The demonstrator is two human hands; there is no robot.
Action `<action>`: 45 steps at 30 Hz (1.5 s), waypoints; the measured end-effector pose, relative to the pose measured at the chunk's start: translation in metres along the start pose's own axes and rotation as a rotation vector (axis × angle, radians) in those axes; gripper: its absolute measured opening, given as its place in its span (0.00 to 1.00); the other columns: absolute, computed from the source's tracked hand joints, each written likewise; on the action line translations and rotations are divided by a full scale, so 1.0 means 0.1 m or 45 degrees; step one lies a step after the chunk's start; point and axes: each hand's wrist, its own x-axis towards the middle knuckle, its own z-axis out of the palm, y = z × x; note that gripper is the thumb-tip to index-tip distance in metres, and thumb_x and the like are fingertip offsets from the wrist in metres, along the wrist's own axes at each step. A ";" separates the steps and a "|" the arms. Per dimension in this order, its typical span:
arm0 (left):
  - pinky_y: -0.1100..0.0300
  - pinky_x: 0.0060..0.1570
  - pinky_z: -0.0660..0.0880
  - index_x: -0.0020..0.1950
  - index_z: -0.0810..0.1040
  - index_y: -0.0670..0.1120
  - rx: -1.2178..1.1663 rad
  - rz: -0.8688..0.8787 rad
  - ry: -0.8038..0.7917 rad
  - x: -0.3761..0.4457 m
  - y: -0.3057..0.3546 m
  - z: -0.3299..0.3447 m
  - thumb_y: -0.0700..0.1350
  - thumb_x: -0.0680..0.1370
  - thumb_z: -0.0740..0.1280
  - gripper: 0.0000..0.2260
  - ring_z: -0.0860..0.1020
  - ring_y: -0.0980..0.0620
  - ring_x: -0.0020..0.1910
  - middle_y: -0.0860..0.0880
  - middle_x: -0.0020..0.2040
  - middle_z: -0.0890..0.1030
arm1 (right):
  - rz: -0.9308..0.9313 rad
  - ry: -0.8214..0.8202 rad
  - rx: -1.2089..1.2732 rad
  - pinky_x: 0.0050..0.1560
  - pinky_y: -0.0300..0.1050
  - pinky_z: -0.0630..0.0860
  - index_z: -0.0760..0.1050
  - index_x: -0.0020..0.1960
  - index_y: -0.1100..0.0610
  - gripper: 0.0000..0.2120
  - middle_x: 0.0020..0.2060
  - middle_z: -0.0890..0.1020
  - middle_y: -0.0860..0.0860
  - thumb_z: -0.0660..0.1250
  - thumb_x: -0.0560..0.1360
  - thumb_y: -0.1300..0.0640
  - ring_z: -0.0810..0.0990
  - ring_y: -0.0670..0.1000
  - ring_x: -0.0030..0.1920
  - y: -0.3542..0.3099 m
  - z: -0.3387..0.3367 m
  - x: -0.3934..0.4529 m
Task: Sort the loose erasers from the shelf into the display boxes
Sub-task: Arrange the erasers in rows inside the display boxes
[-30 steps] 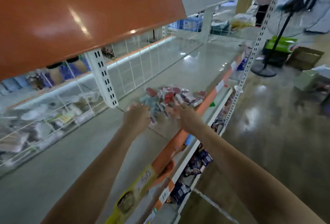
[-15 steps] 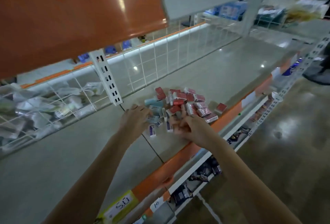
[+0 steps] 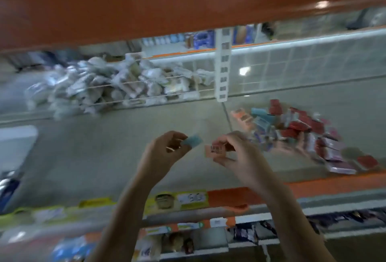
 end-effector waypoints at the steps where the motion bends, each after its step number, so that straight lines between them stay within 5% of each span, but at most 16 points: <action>1: 0.73 0.33 0.68 0.43 0.78 0.55 -0.067 -0.053 0.059 -0.11 -0.07 -0.15 0.44 0.72 0.72 0.06 0.75 0.63 0.32 0.60 0.32 0.79 | -0.053 -0.019 0.025 0.50 0.27 0.71 0.77 0.53 0.56 0.16 0.48 0.76 0.47 0.75 0.67 0.60 0.76 0.42 0.47 -0.13 0.11 0.05; 7: 0.73 0.34 0.68 0.47 0.81 0.49 -0.288 -0.229 0.367 -0.90 -0.52 -1.19 0.37 0.73 0.70 0.07 0.73 0.66 0.29 0.61 0.28 0.78 | -0.330 -0.184 0.288 0.42 0.27 0.70 0.81 0.47 0.50 0.07 0.39 0.80 0.43 0.70 0.71 0.50 0.77 0.39 0.40 -1.16 0.84 0.20; 12: 0.69 0.35 0.70 0.46 0.80 0.55 -0.357 -0.313 0.493 -1.67 -0.99 -2.18 0.37 0.75 0.67 0.11 0.74 0.60 0.32 0.51 0.36 0.79 | -0.294 -0.413 0.453 0.38 0.33 0.72 0.79 0.41 0.47 0.12 0.32 0.81 0.47 0.64 0.68 0.40 0.79 0.43 0.35 -2.15 1.62 0.16; 16: 0.71 0.33 0.68 0.48 0.79 0.52 -0.340 -0.357 0.578 -2.18 -1.40 -2.88 0.34 0.77 0.64 0.12 0.72 0.62 0.30 0.56 0.30 0.78 | -0.258 -0.578 0.555 0.37 0.31 0.72 0.80 0.45 0.50 0.09 0.35 0.81 0.49 0.67 0.72 0.46 0.80 0.39 0.33 -2.80 2.31 0.13; 22: 0.68 0.33 0.66 0.47 0.81 0.48 -0.430 -0.406 0.666 -2.51 -1.97 -3.54 0.36 0.76 0.66 0.08 0.71 0.57 0.33 0.46 0.36 0.77 | -0.291 -0.636 0.589 0.36 0.30 0.72 0.79 0.40 0.46 0.05 0.31 0.83 0.51 0.67 0.74 0.52 0.78 0.41 0.31 -3.49 2.93 0.20; 29: 0.69 0.32 0.67 0.45 0.81 0.46 -0.453 -0.420 0.693 -2.26 -2.49 -4.18 0.38 0.74 0.69 0.04 0.72 0.61 0.30 0.51 0.33 0.79 | -0.269 -0.606 0.481 0.50 0.48 0.78 0.79 0.42 0.44 0.07 0.35 0.84 0.47 0.69 0.74 0.56 0.83 0.48 0.40 -3.80 3.50 0.80; 36: 0.68 0.35 0.70 0.42 0.80 0.51 -0.203 -0.475 0.563 -1.74 -2.90 -4.74 0.41 0.73 0.71 0.04 0.76 0.62 0.33 0.54 0.35 0.80 | -0.335 -0.664 0.265 0.42 0.28 0.69 0.79 0.51 0.45 0.06 0.42 0.81 0.38 0.67 0.75 0.53 0.77 0.34 0.43 -4.05 3.94 1.46; 45: 0.67 0.37 0.70 0.43 0.81 0.54 0.131 -0.449 0.302 -1.31 -3.18 -5.14 0.50 0.73 0.70 0.01 0.77 0.62 0.35 0.57 0.37 0.81 | -0.272 -0.713 -0.083 0.42 0.27 0.68 0.77 0.58 0.49 0.10 0.50 0.80 0.44 0.64 0.77 0.53 0.75 0.41 0.46 -4.19 4.34 1.83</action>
